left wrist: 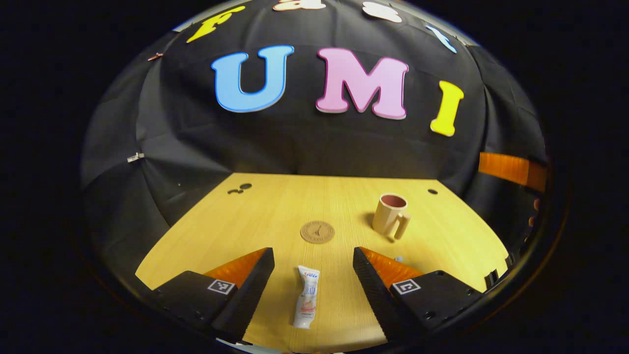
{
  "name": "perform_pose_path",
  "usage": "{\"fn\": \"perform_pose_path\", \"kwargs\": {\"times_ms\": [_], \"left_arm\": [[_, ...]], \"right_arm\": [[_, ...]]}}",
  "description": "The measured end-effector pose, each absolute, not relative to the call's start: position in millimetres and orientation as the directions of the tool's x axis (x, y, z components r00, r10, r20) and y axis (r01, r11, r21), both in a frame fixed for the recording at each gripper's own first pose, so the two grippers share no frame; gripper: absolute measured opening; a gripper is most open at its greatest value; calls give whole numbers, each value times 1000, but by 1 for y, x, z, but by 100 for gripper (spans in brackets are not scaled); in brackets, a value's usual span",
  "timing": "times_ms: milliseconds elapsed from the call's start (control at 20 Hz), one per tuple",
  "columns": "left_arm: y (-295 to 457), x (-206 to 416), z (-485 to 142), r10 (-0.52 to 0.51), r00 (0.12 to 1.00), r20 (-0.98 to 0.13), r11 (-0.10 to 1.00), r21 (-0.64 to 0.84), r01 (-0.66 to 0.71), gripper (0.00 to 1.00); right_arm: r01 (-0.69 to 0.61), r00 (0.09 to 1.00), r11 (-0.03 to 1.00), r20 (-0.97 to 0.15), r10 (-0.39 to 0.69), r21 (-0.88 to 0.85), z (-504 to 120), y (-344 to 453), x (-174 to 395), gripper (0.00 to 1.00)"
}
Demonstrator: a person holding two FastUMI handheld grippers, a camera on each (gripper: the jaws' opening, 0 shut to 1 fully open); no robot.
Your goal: Put the toothbrush and toothpaste on the desktop into the cup, then pick up the cup and place it on the coaster on the desktop.
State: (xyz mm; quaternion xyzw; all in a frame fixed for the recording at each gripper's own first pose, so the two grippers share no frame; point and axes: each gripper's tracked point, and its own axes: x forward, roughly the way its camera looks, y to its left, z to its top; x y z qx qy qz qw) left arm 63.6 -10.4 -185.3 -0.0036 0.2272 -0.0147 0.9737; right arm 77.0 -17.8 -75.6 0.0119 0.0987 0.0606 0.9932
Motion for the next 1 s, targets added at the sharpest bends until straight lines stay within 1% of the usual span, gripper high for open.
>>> {"fn": "perform_pose_path", "kwargs": {"times_ms": [300,450,550,750,850,1000], "left_arm": [[-10,75,-254,-21,799,-601,999,7,31,100],[-6,77,-282,-11,740,-673,1000,10,25,100],[-3,77,-296,-6,713,-702,1000,8,16,96],[3,74,-323,1,652,-758,1000,15,15,95],[8,79,-331,15,648,-761,999,42,26,94],[2,75,-339,-22,627,-779,999,6,43,89]], "right_arm": [[-153,949,988,-272,157,38,-113,-22,98,98],[-162,929,983,-324,180,83,-134,-21,101,98],[-178,911,980,-361,199,91,-148,-17,98,98],[-165,891,981,-412,191,99,-165,-15,94,99],[-156,878,982,-441,186,102,-174,-11,89,99],[-137,863,986,-478,164,91,-187,-5,81,98]]}}
